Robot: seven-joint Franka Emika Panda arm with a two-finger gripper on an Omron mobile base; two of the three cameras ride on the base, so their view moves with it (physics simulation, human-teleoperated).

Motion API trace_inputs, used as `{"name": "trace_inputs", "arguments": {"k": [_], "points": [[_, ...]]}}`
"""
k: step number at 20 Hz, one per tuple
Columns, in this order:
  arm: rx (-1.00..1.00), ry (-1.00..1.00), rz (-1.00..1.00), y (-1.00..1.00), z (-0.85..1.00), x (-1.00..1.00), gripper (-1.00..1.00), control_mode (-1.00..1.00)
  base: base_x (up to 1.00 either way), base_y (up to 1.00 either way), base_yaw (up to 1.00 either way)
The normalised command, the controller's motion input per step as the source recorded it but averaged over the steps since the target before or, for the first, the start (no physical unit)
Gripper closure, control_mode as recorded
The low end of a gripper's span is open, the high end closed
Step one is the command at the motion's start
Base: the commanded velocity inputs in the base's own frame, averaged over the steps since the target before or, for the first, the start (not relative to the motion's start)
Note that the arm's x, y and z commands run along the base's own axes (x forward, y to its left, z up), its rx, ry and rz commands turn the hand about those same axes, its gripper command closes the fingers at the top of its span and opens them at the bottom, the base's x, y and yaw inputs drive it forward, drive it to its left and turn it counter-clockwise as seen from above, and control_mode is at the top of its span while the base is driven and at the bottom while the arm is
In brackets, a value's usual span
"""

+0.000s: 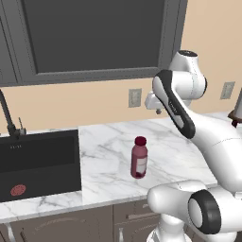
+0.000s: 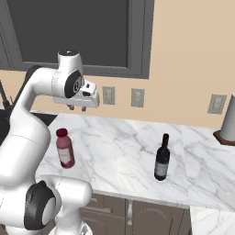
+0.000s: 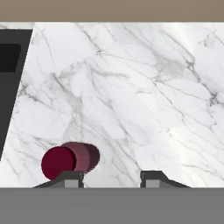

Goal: There is a wine glass and glass cup on the dining counter. Place the wine bottle next to the wine glass and the juice bottle next to the glass cup.

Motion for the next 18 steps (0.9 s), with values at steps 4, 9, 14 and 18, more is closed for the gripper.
{"name": "trace_inputs", "arguments": {"k": [4,9,14,18], "points": [[0.0,-0.01,0.0,0.0,0.0,0.0,-1.0,-1.0,0.0,0.0,0.0],[0.0,0.0,0.0,0.0,0.0,0.0,-1.0,-1.0,0.0,0.0,0.0],[0.0,0.0,-0.01,0.02,0.0,-0.01,-1.0,-1.0,0.0,0.0,0.0],[-0.01,-0.03,-0.11,0.35,-0.02,0.01,-1.0,-1.0,0.0,0.0,0.0]]}}
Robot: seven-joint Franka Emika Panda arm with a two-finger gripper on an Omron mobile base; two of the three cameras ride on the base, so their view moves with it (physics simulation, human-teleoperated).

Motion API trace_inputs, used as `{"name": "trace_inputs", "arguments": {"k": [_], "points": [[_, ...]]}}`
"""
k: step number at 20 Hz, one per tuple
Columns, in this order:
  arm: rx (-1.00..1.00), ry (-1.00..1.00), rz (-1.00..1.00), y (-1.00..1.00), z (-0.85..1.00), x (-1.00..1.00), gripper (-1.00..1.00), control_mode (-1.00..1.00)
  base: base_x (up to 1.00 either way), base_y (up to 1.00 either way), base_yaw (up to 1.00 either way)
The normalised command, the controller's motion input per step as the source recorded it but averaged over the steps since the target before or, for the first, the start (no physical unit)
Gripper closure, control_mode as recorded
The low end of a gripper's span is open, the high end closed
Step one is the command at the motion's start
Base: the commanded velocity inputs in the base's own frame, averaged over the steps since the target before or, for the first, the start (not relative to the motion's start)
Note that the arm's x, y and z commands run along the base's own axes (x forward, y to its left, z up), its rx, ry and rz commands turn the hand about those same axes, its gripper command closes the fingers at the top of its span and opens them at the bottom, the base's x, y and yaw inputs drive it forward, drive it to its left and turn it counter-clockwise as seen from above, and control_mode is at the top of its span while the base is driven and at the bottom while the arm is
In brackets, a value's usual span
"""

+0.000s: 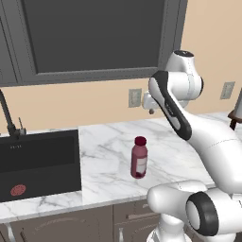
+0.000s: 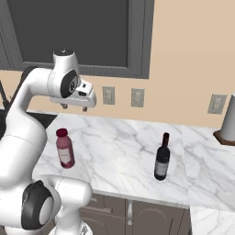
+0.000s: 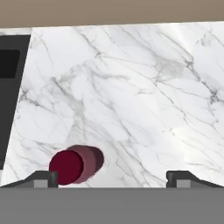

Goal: There is a wine glass and glass cup on the dining counter. Place the wine bottle next to the wine glass and the juice bottle next to the glass cup.

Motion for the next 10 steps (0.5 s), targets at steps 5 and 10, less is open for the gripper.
{"name": "trace_inputs", "arguments": {"k": [5,10], "points": [[-0.04,-0.03,-0.1,0.48,-0.05,0.03,-1.0,-1.0,0.0,0.0,0.0],[-0.01,0.0,-0.06,0.44,-0.07,0.01,-1.0,-1.0,0.0,0.0,0.0]]}}
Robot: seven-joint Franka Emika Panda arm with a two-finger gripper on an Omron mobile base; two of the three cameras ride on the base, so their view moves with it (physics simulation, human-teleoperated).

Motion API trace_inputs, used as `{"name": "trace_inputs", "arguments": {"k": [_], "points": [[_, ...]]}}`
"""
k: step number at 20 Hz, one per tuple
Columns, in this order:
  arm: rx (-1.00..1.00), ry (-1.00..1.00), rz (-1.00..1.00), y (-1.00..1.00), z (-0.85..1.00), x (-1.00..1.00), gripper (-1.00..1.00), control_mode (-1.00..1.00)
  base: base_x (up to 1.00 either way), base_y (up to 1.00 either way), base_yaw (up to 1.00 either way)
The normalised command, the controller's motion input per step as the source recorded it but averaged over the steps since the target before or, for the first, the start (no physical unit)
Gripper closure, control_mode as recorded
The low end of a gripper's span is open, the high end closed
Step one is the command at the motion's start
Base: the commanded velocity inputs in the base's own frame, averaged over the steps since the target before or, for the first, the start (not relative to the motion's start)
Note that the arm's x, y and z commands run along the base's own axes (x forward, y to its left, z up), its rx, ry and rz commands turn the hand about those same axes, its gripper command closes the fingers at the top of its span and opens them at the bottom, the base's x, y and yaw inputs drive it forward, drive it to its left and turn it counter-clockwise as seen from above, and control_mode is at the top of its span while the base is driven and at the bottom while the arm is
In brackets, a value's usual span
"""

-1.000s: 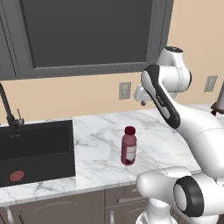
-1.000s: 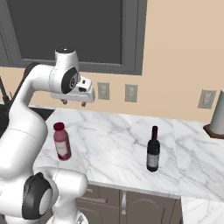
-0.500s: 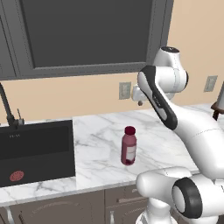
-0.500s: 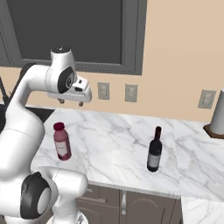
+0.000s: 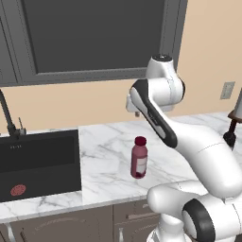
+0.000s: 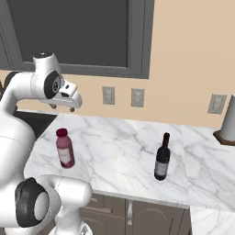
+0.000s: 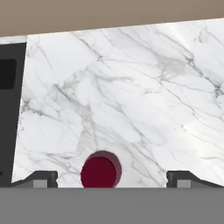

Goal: There is a wine glass and glass cup on the dining counter. Place the wine bottle next to the wine glass and the juice bottle next to the glass cup.

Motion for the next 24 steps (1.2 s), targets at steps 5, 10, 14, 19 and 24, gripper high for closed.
{"name": "trace_inputs", "arguments": {"k": [5,10,14,19,24], "points": [[0.0,0.04,0.0,0.14,-0.01,-0.1,-1.0,-1.0,0.0,0.0,0.0],[0.0,0.05,-0.02,0.11,-0.16,-0.06,-1.0,-1.0,0.0,0.0,0.0],[0.0,0.13,-0.01,0.07,-0.19,-0.09,-1.0,-1.0,0.0,0.0,0.0],[0.0,0.05,0.0,0.01,-0.15,-0.19,-1.0,-1.0,0.0,0.0,0.0],[0.0,0.01,0.0,0.0,-0.16,-0.14,-1.0,-1.0,0.0,0.0,0.0]]}}
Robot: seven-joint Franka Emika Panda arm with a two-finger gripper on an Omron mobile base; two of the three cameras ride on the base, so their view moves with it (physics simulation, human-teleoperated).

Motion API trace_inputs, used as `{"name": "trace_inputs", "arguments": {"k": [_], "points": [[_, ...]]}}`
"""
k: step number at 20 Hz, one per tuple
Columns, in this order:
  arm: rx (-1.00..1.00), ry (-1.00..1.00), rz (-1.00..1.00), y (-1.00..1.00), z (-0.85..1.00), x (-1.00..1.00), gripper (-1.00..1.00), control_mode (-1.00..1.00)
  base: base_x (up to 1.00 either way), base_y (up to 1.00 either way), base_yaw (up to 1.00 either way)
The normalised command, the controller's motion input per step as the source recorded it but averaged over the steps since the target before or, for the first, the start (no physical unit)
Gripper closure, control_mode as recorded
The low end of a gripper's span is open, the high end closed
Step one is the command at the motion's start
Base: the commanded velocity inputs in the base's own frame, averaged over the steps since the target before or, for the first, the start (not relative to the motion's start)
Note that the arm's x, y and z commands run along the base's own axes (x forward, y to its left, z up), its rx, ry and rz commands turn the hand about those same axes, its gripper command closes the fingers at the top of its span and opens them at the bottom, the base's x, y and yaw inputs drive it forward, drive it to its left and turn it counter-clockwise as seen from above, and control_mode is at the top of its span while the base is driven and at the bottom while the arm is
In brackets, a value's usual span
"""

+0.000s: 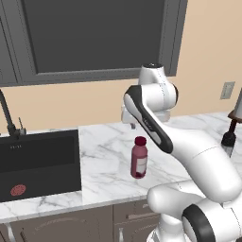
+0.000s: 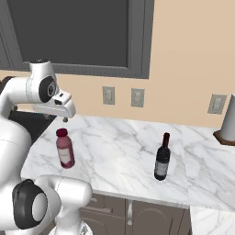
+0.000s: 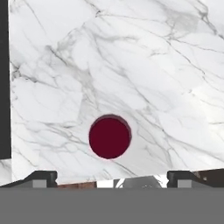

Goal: There is a wine glass and glass cup on the dining counter. Place the wine bottle next to the wine glass and the juice bottle next to the glass cup.

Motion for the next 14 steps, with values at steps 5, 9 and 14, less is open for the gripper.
{"name": "trace_inputs", "arguments": {"k": [5,9,14], "points": [[0.0,0.0,0.0,0.0,-0.21,-0.1,-1.0,-1.0,0.0,0.0,0.0],[0.0,0.09,0.0,0.0,-0.31,0.02,-1.0,-1.0,0.0,0.0,0.0],[0.0,0.16,0.0,-0.02,-0.31,0.24,-1.0,-1.0,0.0,0.0,0.0]]}}
